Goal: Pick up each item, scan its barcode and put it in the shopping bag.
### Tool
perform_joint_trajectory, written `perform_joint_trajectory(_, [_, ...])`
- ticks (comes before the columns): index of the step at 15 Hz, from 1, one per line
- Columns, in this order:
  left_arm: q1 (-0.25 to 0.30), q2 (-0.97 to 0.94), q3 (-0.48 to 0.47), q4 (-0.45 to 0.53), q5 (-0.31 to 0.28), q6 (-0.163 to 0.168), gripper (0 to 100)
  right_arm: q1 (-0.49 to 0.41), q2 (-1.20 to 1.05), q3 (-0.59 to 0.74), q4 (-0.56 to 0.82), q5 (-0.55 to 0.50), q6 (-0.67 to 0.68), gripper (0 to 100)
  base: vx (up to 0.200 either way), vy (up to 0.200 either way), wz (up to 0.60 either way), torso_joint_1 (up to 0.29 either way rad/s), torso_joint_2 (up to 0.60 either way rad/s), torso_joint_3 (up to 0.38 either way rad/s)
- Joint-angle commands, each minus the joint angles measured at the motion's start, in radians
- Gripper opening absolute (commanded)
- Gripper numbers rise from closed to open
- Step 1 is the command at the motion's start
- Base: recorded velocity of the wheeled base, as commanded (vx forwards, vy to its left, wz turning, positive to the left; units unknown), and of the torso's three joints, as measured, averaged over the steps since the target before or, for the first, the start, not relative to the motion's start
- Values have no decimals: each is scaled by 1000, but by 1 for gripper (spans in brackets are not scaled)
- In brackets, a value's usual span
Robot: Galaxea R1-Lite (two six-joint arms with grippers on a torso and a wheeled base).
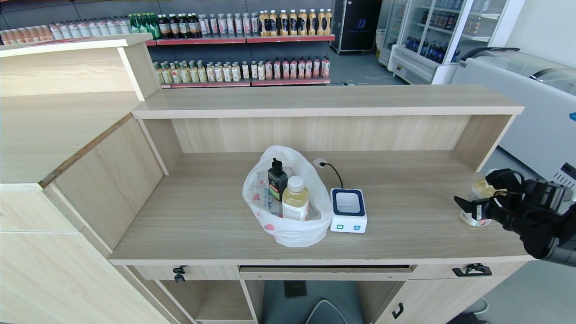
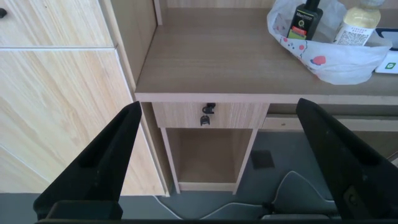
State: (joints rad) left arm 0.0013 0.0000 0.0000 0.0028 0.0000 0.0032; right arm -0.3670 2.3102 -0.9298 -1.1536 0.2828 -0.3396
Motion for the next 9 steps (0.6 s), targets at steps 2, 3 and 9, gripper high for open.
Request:
perform_joint_trajectory(2, [0,2,0,0,0,0,100,0,3,-7,0,-1,1,0,0,0,0,0,0,0])
perform_joint_trajectory(3, [0,2,0,0,0,0,100,0,3,-9,0,-1,-1,0,0,0,0,0,0,0])
perform_joint_trajectory(9, [0,2,0,0,0,0,100,2,3,-11,8,-4,-47,0,0,0,0,0,0,0])
